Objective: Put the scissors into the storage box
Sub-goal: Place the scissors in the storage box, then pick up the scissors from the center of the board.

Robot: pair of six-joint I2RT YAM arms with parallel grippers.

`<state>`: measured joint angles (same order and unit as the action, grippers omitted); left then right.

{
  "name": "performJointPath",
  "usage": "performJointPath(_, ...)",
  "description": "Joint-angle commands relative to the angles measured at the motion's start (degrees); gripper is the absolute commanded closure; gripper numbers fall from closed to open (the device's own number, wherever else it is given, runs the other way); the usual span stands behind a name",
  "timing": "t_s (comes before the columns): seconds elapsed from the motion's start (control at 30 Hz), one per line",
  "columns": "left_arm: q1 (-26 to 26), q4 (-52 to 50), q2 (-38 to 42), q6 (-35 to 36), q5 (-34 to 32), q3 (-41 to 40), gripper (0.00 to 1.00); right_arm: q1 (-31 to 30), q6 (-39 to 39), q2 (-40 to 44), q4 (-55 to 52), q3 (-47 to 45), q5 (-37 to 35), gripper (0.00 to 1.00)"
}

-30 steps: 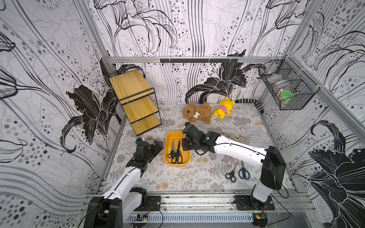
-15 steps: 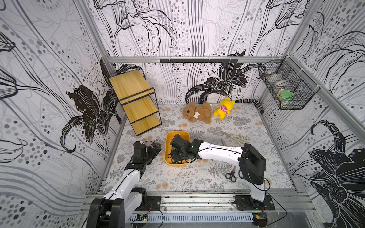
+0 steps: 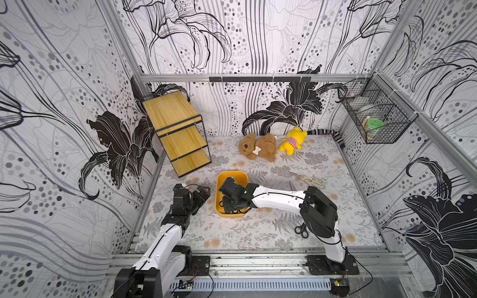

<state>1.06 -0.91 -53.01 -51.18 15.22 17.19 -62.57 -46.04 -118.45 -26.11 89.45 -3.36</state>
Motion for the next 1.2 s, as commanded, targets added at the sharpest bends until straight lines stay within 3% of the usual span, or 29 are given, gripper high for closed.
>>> performJointPath(0.0,-0.36,-0.2,0.65,0.99,-0.07,-0.6,0.03,-0.25,0.72,1.16,-1.18,1.51,-1.89,0.67)
performJointPath(0.3,-0.36,-3.52,2.03,3.42,1.16,2.42,0.03,1.39,5.32,6.81,-5.97,1.71,-8.04,0.66)
performJointPath(0.73,0.54,-6.32,0.56,4.42,8.56,9.45,0.03,12.55,5.69,20.52,-5.49,-14.77,-9.26,0.66)
performJointPath(0.87,3.52,-7.88,-0.4,5.16,8.4,12.07,0.03,17.32,6.27,26.61,-6.86,-21.13,-8.6,0.66)
performJointPath(1.17,13.54,-10.57,-3.45,6.63,0.99,17.01,0.03,27.11,8.25,36.87,-9.66,-34.25,-6.0,0.66)
